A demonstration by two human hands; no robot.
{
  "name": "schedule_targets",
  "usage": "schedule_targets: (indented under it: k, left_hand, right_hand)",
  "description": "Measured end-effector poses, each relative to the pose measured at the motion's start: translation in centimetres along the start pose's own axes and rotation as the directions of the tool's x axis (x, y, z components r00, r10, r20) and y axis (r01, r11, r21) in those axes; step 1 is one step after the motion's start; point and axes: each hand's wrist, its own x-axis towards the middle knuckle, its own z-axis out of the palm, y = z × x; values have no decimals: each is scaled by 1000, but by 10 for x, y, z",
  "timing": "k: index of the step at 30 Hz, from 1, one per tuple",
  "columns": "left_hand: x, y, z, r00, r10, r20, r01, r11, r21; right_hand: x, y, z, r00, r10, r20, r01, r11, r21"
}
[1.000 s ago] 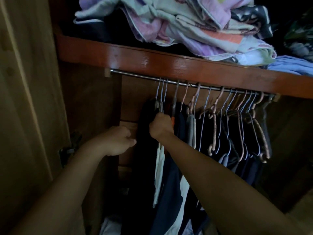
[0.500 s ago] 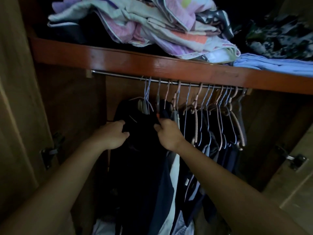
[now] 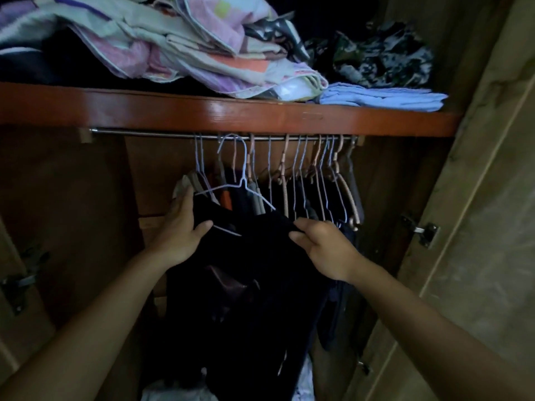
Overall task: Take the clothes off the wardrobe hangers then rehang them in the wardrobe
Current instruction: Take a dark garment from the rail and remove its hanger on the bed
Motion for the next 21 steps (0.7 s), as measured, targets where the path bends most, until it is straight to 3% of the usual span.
schedule_targets:
  k: [3,7,10,15,21]
  left_hand:
    - [-2,8,6,998,55,1,-55,997,-61]
    - [-10,25,19,982,122,142,-113,991,-69]
    - [-17,47,36,970,173,168,-167,985,-49]
    - [-39,99,69,939,243,244,-164,939,-301]
    - [-62,170,114,865,395,311,-264,883,-388]
  right_hand:
    - [-37,12,-17,1000,-6,-27,5,999,-33]
    - [-100,29,-32,991,37,-131,-41,999,-21]
    - [-141,42,-41,968,82,-236,-97,994,-51]
    - [-202,65,-60,922,190,-336,-215,976,-39]
    - [-284,75,-83,820,200,-537,-309,943,-120]
